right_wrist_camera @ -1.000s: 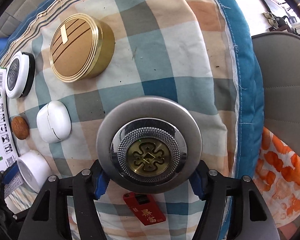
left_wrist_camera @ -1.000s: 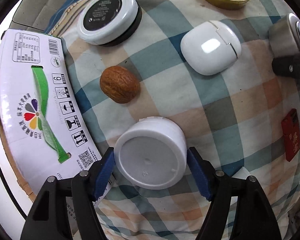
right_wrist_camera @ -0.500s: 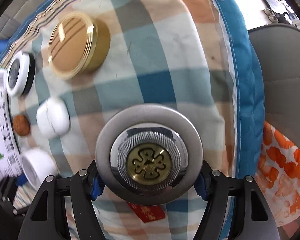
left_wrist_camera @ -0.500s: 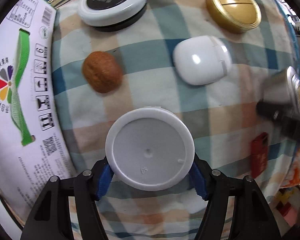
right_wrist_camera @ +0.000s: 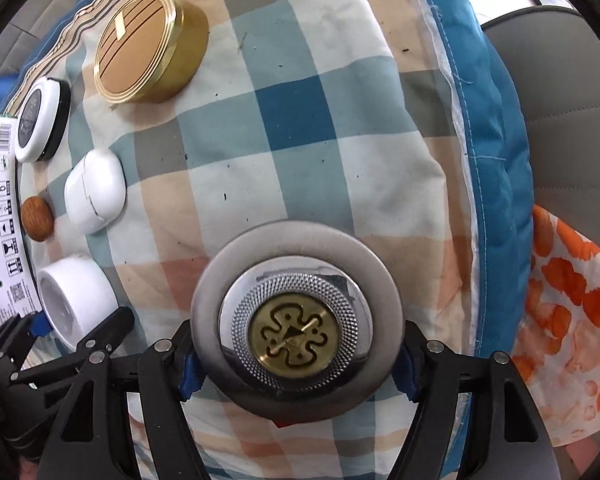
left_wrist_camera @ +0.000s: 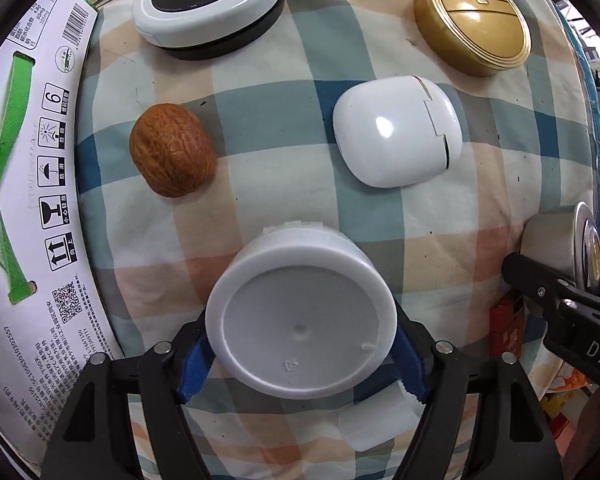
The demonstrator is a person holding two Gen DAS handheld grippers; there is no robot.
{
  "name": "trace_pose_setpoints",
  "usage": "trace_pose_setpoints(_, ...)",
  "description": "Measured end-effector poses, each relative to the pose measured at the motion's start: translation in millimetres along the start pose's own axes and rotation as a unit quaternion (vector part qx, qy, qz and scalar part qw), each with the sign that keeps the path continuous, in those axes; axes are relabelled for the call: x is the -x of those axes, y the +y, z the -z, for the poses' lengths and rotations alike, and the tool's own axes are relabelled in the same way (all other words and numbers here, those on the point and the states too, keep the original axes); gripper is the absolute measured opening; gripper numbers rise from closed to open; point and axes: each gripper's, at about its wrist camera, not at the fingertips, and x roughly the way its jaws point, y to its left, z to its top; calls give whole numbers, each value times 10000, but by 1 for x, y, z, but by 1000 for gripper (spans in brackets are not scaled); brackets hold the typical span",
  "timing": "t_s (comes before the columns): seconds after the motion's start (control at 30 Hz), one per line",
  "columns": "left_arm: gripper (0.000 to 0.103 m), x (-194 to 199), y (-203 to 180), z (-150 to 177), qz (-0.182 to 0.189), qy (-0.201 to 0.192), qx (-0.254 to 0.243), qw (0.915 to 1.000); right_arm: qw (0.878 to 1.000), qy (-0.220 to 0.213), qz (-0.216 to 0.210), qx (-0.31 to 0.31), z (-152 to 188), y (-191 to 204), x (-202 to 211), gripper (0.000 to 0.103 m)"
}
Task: Organize rigid objects
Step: 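Grasp the white jar with the left tool while the right tool grasps the silver tin, then carry the white jar and silver tin over the cardboard box with both tools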
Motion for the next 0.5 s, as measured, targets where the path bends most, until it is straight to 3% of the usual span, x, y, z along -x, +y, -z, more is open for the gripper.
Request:
trace_pose_setpoints(0.17,76,-6,-13,2,-48,12,97,9999,9999,82,134,-48,-8,0,-7,76)
trace_pose_setpoints(0.27,65,0,-21,2,-124,-80,98,9998,9996,92,242,-115,-13,11,-12,75)
trace_pose_setpoints(0.5,65,1,-30,4,-90,-178,103,9997,9993,68,366,-76,-32,33,-22,73)
